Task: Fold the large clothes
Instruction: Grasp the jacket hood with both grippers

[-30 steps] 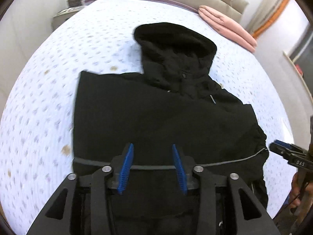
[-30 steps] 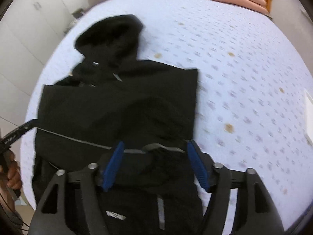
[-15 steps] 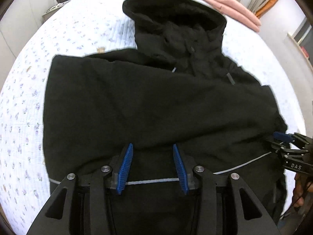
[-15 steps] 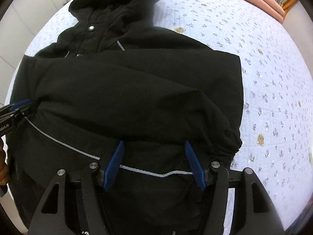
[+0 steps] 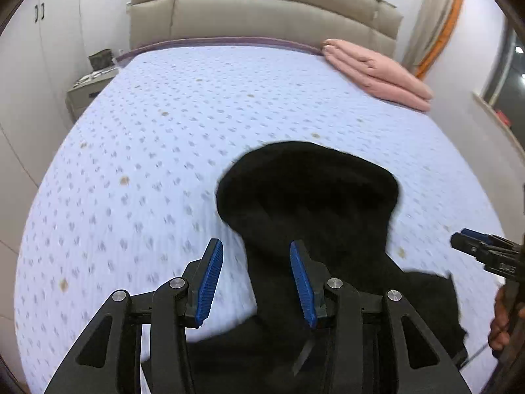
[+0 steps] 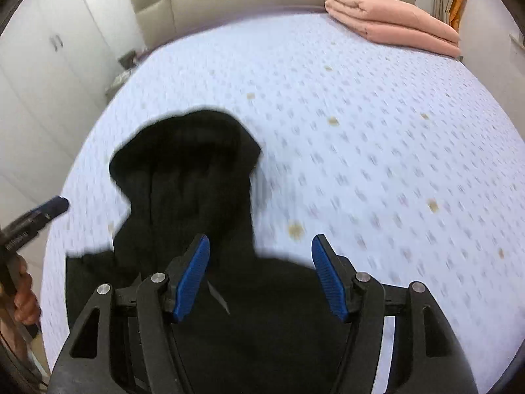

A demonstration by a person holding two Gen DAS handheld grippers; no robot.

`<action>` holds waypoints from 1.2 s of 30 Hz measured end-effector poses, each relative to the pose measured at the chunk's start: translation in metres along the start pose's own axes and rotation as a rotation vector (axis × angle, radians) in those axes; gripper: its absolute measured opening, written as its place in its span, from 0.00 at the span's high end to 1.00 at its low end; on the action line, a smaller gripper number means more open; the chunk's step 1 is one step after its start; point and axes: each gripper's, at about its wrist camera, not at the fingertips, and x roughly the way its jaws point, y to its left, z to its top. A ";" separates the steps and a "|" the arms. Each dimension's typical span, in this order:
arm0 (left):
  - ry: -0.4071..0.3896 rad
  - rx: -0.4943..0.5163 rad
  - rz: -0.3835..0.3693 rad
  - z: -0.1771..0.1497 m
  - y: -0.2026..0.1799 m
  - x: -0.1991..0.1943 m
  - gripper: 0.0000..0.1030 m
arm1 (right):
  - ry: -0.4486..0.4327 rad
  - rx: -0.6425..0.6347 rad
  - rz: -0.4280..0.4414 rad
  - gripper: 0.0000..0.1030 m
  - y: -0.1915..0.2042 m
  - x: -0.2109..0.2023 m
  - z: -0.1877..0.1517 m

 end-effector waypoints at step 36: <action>0.197 -0.124 -0.110 -0.011 0.076 0.125 0.85 | 0.166 -0.078 -0.041 0.85 -0.022 0.151 0.005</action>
